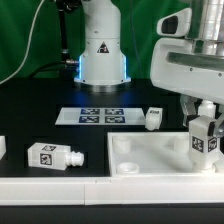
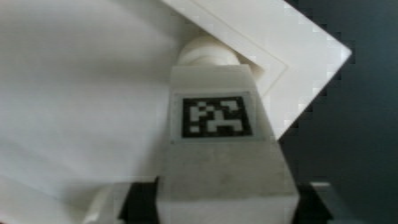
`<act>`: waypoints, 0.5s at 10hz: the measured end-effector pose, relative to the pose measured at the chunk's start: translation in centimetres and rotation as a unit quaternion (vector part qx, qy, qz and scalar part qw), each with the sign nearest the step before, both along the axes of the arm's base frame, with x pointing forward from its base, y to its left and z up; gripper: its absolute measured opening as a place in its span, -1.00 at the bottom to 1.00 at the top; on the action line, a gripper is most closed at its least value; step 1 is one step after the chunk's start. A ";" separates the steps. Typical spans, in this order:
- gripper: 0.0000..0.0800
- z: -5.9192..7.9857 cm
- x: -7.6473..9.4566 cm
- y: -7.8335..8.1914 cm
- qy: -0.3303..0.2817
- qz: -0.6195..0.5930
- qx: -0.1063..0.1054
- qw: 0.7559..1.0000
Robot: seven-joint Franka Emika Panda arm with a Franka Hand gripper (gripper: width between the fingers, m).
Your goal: Assemble one leg
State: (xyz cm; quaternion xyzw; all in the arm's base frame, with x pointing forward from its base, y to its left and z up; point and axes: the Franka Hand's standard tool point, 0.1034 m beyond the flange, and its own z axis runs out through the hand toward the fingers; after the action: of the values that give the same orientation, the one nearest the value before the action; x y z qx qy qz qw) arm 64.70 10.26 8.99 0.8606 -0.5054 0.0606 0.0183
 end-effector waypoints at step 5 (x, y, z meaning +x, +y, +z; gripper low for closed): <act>-0.27 -0.1 -0.7 0.4 -0.017 -0.250 0.031 0.968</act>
Offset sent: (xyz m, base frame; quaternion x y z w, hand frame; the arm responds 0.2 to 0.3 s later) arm -0.0063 0.0133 -0.0063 0.0559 -0.0154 0.3305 0.9420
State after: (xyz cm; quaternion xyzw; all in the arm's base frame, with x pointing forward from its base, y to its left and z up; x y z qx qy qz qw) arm 64.00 10.71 8.88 0.7058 -0.7065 0.0528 -0.0028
